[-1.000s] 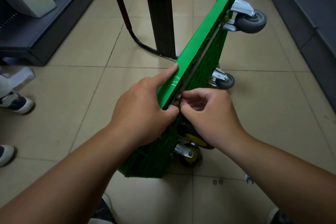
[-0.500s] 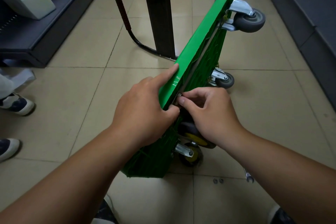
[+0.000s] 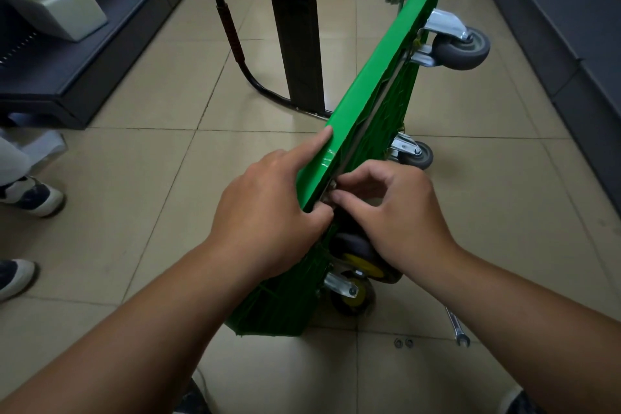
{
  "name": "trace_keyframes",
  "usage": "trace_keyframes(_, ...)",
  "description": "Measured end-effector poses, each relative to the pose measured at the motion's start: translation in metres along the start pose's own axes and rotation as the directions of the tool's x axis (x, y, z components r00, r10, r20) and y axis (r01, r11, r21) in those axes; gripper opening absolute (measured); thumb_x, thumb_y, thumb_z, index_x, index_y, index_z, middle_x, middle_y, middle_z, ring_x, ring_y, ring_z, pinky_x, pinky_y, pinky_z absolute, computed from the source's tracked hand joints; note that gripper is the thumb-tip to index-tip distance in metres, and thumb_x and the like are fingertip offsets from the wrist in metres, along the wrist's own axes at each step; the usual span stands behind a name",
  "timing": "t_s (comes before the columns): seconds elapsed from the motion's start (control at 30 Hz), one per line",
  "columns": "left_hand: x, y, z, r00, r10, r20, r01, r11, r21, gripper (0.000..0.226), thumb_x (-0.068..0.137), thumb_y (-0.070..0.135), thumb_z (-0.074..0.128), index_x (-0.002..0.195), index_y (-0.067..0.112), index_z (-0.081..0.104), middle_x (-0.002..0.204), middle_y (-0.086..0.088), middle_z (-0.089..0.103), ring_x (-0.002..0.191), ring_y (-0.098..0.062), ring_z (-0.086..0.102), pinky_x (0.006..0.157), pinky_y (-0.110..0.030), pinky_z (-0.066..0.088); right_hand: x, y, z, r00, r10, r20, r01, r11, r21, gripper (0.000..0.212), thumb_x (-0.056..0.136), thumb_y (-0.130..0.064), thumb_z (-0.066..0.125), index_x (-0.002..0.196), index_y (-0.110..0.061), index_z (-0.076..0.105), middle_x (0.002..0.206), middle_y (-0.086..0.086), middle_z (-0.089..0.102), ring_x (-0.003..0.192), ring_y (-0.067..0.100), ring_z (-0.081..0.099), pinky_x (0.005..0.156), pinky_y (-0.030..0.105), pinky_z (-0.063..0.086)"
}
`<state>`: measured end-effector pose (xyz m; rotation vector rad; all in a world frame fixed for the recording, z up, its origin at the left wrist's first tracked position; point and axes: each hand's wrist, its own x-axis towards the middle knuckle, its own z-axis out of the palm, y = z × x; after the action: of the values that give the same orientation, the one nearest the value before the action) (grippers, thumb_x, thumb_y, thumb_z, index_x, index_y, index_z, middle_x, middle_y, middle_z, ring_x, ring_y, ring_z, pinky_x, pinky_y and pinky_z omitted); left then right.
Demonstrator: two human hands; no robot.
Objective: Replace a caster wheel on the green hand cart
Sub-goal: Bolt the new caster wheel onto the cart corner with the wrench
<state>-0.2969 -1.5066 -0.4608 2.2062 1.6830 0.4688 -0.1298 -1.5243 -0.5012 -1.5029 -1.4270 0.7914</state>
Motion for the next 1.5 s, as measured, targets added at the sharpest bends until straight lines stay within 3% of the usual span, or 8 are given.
trace_keyframes(0.3, 0.000, 0.002, -0.001, 1.000, 0.021, -0.009, -0.020, 0.999, 0.032, 0.087, 0.087, 0.043, 0.070, 0.157, 0.057, 0.021, 0.128, 0.004, 0.064, 0.111, -0.019, 0.062, 0.089, -0.040, 0.055, 0.005, -0.002, 0.003, 0.960, 0.267, 0.080, -0.277, 0.893, 0.356, 0.010, 0.080, -0.002, 0.084, 0.083, -0.009, 0.077, 0.082, 0.006, 0.079, 0.081, 0.021, 0.078, 0.078, 0.031, 0.063)
trace_keyframes(0.37, -0.001, 0.002, -0.002, 1.000, 0.019, -0.003, -0.019, 0.999, 0.029, 0.087, 0.087, 0.043, 0.070, 0.157, 0.058, 0.019, 0.128, 0.005, 0.063, 0.111, -0.018, 0.061, 0.088, -0.039, 0.055, 0.005, -0.002, 0.003, 0.971, 0.232, 0.062, -0.240, 0.921, 0.306, 0.011, 0.081, -0.005, 0.084, 0.082, -0.012, 0.077, 0.080, 0.003, 0.079, 0.079, 0.017, 0.077, 0.077, 0.029, 0.063)
trace_keyframes(0.5, 0.000, 0.004, -0.001, 1.000, -0.017, -0.002, 0.017, 1.000, 0.012, 0.091, 0.086, 0.044, 0.072, 0.158, 0.055, 0.017, 0.139, 0.009, 0.060, 0.115, -0.018, 0.061, 0.091, -0.039, 0.055, 0.003, -0.002, -0.004, 0.997, -0.042, 0.061, 0.049, 0.993, -0.111, 0.008, 0.086, -0.017, 0.081, 0.086, -0.021, 0.074, 0.079, -0.009, 0.073, 0.079, 0.003, 0.068, 0.071, 0.014, 0.052)
trace_keyframes(0.63, 0.000, 0.005, 0.000, 1.000, -0.021, -0.006, 0.021, 1.000, 0.019, 0.080, 0.086, 0.046, 0.072, 0.157, 0.041, 0.033, 0.129, 0.007, 0.066, 0.103, -0.017, 0.064, 0.079, -0.034, 0.052, 0.002, -0.003, -0.005, 0.965, -0.204, 0.164, 0.251, 0.894, -0.372, 0.012, 0.094, -0.021, 0.070, 0.100, -0.011, 0.070, 0.096, 0.001, 0.067, 0.093, 0.018, 0.060, 0.082, 0.033, 0.048)
trace_keyframes(0.97, 0.001, 0.007, -0.001, 1.000, 0.005, -0.002, -0.005, 0.999, 0.045, 0.067, 0.087, 0.041, 0.069, 0.150, 0.040, 0.045, 0.121, 0.007, 0.066, 0.104, -0.019, 0.063, 0.084, -0.037, 0.054, 0.013, 0.002, -0.001, 0.988, 0.091, 0.122, -0.072, 0.985, -0.156, 0.022, 0.098, -0.033, 0.066, 0.084, -0.018, 0.076, 0.077, -0.005, 0.072, 0.074, 0.007, 0.066, 0.067, 0.026, 0.050)
trace_keyframes(1.23, 0.002, 0.006, -0.002, 1.000, 0.005, -0.030, -0.004, 1.000, 0.022, 0.058, 0.085, 0.040, 0.069, 0.141, 0.042, 0.055, 0.113, 0.008, 0.071, 0.099, -0.020, 0.064, 0.073, -0.031, 0.046, 0.008, -0.002, -0.003, 0.989, 0.093, 0.111, -0.098, 0.994, 0.043, 0.010, 0.082, -0.013, 0.084, 0.088, -0.016, 0.077, 0.080, -0.004, 0.077, 0.075, 0.008, 0.074, 0.070, 0.017, 0.058)
trace_keyframes(1.33, 0.001, 0.007, -0.002, 0.999, 0.012, -0.044, -0.010, 0.999, 0.039, 0.060, 0.086, 0.040, 0.069, 0.143, 0.041, 0.053, 0.113, 0.007, 0.071, 0.097, -0.019, 0.065, 0.071, -0.029, 0.043, 0.007, -0.002, -0.002, 0.993, 0.089, 0.079, -0.089, 0.996, -0.002, 0.008, 0.085, -0.016, 0.082, 0.083, -0.022, 0.077, 0.076, -0.009, 0.076, 0.072, 0.001, 0.072, 0.066, 0.011, 0.054)
trace_keyframes(1.5, 0.001, 0.009, -0.001, 0.999, 0.012, -0.030, -0.011, 0.999, 0.053, 0.066, 0.087, 0.039, 0.069, 0.149, 0.039, 0.049, 0.116, 0.006, 0.070, 0.100, -0.018, 0.064, 0.075, -0.029, 0.046, 0.008, -0.001, 0.000, 0.988, 0.136, 0.075, -0.129, 0.987, -0.097, 0.014, 0.094, -0.029, 0.073, 0.083, -0.021, 0.078, 0.077, -0.007, 0.075, 0.072, 0.003, 0.069, 0.067, 0.024, 0.056)
